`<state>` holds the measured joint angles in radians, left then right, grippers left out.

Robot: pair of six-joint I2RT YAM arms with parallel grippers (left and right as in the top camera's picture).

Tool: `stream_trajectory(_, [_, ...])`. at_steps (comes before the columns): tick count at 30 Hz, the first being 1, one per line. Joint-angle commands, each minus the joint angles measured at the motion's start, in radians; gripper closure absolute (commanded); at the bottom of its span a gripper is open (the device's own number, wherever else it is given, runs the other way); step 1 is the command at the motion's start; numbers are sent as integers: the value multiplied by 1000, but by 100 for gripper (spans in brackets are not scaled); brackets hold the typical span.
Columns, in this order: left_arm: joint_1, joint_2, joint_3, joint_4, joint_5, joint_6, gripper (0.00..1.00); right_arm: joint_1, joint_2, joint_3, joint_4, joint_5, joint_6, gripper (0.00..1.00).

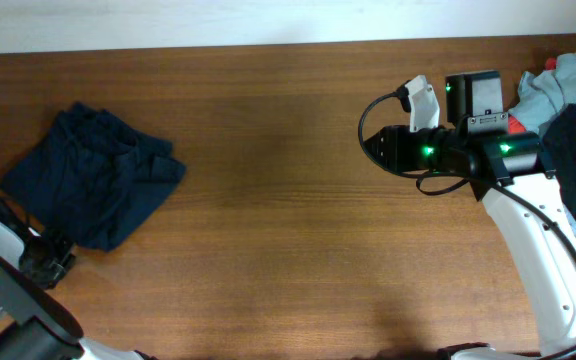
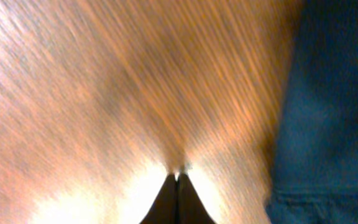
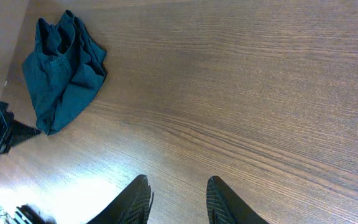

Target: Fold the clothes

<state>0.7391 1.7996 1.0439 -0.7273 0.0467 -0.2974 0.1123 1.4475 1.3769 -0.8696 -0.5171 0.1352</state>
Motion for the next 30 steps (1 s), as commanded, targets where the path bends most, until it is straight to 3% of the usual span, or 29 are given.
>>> stream_trajectory(1, [-43,-51,-15,-72,29,44,99,5,-14,3,13,-9,4,65])
stream_trajectory(6, [-102,-50,-85,34,47,26,99,5,-14,3,12,-9,4,65])
stream_trajectory(11, [-224,-50,-161,257,71,-45,98,5,-14,3,12,-9,4,65])
stream_trajectory(17, [-321,-50,-163,373,122,-324,100,5,-14,3,8,-9,4,65])
stream_trajectory(20, [-332,-50,-163,395,127,-400,100,5,-14,3,2,-10,4,65])
stream_trajectory(24, [-331,-62,-163,337,135,-360,100,5,-14,3,2,-9,4,65])
stream_trajectory(30, [-331,-284,-127,225,193,50,94,5,-14,3,2,-7,1,65])
